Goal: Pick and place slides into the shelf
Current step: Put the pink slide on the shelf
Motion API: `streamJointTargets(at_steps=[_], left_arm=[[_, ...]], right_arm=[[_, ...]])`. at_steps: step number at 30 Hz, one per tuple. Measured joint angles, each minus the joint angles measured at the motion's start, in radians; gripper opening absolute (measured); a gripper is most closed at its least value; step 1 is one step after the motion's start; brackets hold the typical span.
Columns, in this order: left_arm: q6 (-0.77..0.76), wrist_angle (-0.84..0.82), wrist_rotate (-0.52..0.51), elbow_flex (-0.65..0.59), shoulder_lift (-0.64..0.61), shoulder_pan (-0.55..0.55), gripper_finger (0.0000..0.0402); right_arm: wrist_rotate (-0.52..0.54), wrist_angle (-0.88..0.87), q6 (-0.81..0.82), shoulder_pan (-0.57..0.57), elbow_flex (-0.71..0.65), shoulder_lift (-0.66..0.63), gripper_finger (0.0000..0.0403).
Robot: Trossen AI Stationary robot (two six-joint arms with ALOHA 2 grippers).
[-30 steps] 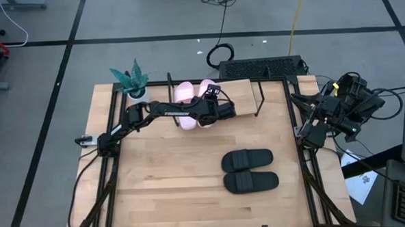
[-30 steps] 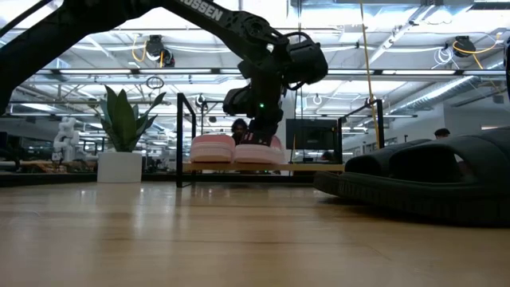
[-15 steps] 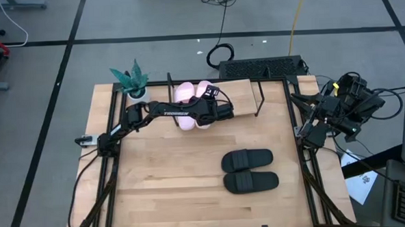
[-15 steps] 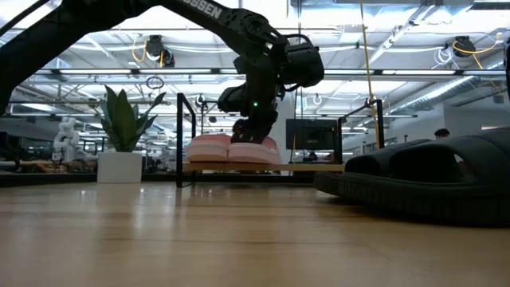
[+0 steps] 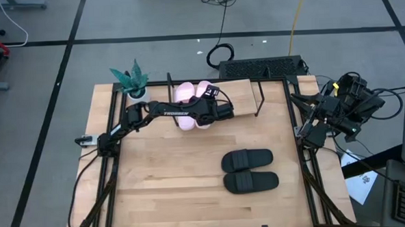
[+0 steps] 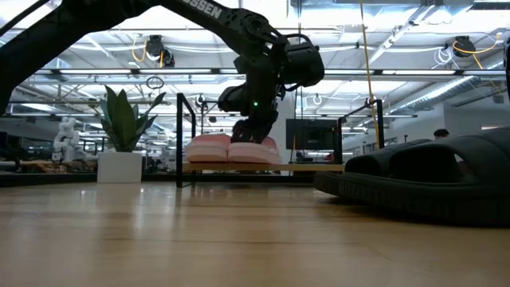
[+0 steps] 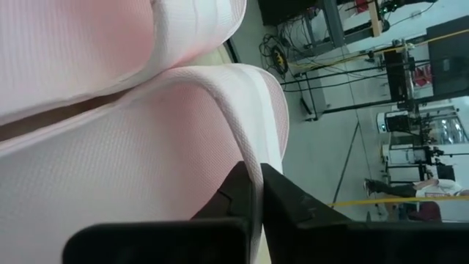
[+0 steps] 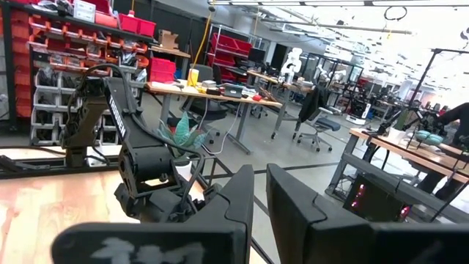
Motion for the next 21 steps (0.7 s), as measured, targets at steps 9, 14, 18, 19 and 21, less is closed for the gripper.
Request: streamJointTargets(at_steps=[9, 14, 18, 19, 21], left_arm=[[0.006, 0.0, -0.003, 0.0, 0.001, -0.006, 0.0055], [0.006, 0.007, -0.004, 0.0, 0.001, -0.008, 0.0075], [0.005, 0.01, -0.006, 0.0, 0.001, -0.016, 0.009], [0.005, 0.01, -0.006, 0.0, 0.001, -0.018, 0.0094], [0.005, 0.011, -0.007, 0.0, 0.001, -0.022, 0.0103]], right_arm=[[0.0, 0.0, 0.001, 0.0, 0.0, 0.0, 0.0027], [0.0, 0.0, 0.001, 0.0, 0.0, 0.0, 0.0027], [0.0, 0.0, 0.001, 0.0, 0.0, 0.0, 0.0027], [0.0, 0.0, 0.001, 0.0, 0.0, 0.0, 0.0027], [0.0, 0.0, 0.001, 0.0, 0.0, 0.0, 0.0027]])
